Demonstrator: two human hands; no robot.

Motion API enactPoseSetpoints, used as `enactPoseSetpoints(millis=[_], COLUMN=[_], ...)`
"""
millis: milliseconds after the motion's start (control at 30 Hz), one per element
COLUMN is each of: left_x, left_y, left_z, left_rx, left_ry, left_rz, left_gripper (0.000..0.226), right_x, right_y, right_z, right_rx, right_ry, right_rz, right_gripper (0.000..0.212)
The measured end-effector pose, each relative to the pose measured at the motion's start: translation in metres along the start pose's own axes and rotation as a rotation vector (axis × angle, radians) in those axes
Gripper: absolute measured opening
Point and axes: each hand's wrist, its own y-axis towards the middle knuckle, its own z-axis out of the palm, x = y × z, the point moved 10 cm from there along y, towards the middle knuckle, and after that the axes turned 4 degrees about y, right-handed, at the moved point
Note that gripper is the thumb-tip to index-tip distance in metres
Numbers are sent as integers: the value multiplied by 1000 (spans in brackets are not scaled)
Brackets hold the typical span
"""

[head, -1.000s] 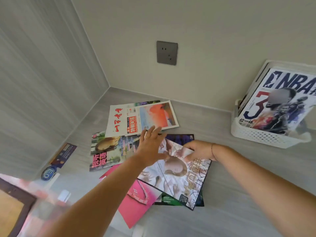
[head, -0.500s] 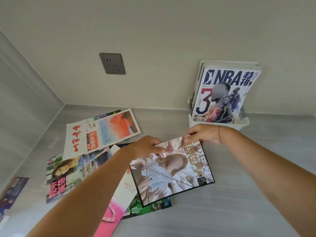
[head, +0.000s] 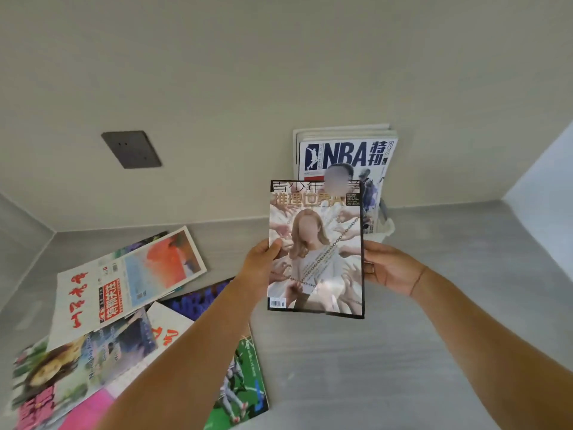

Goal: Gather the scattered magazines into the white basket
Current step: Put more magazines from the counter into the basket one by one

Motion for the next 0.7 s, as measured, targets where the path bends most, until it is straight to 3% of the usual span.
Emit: enactPoseSetpoints(millis=[167, 233, 367, 567, 633, 700], left_x=[-47, -68, -110, -148, -146, -138], left_y=[21, 32, 52, 84, 92, 98], left_z=[44, 60, 81, 62, 58, 56], left_rx=[31, 37, 40, -231, -287, -340], left_ry=[-12, -14, -14, 247, 259, 286], left_rz=[75, 106, 206, 332, 326, 305], left_gripper=[17, 15, 13, 14, 21, 9], right_x=[47, 73, 137, 189, 186, 174], right_y=[-4, -1, 1, 26, 39, 51], right_z=[-29, -42, -80, -95, -100, -107], right_rx=[-36, -101, -497, -634, -660, -689], right_ry=[-39, -153, -379, -506, -541, -551], right_rz=[-34, -97, -308, -436, -415, -368], right_gripper=[48, 38, 16, 19, 20, 20])
